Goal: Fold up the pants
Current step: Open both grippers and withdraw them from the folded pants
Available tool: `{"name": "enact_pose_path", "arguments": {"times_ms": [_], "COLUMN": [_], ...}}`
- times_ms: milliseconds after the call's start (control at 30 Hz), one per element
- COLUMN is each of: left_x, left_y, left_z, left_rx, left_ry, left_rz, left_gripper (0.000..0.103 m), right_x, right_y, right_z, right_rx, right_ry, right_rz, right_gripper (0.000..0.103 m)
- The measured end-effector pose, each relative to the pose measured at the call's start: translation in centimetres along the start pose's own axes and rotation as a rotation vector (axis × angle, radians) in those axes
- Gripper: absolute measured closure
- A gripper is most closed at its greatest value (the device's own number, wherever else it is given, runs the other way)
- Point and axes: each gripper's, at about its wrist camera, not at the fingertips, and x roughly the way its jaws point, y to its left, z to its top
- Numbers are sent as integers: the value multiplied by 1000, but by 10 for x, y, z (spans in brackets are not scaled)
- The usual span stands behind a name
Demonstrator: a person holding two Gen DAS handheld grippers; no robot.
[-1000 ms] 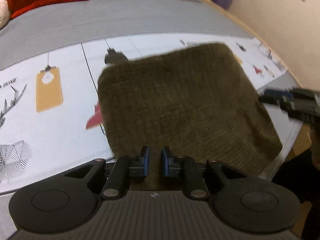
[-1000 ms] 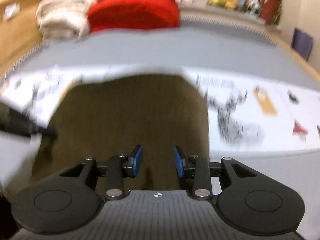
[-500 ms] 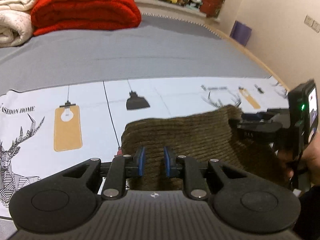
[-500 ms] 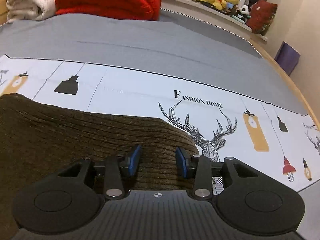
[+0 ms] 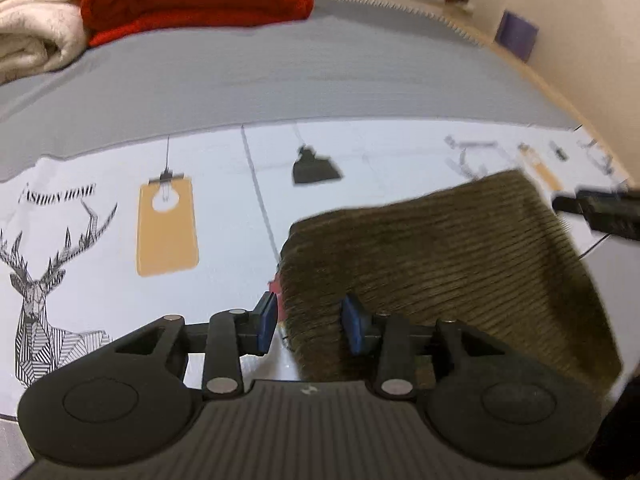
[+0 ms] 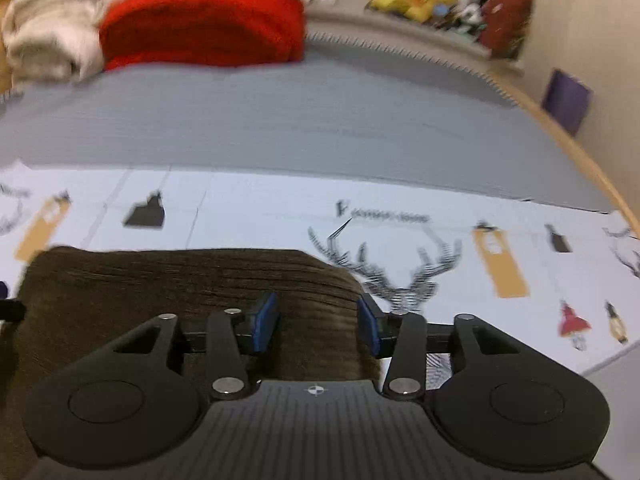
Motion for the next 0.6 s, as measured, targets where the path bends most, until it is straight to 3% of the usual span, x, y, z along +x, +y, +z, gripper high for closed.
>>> {"name": "enact_pose_path", "arguments": {"times_ms": [133,233,333,433,533,600], "left_x": [-18,-9,6,-9,-28,-19], "left_y": [-5,-12,-23,-27,-33,-38], "left_z": [-7,-17,-29,-27,-30,-38], "left_rx": [38,76,150,125,136,166], "left_ry": [-32,27,81,39,-10,50], "left_rz": [-66,-98,-28,-35,-103,-118], "left_gripper": [63,63,54,55,55,55], "right_x": [-46,-50,-30,-36,-56,-51], "right_y": [-6,-9,-13,-20,-20,-17], "right_z": [-35,-66,-95,-92,-90,-100], "right_rx": [18,16,22,84,73,26], "right_ry": [27,127,268,240,172,231], "right_rz": [44,23,24,24,31,7], "right_gripper": [46,46,43,41,41,41]}}
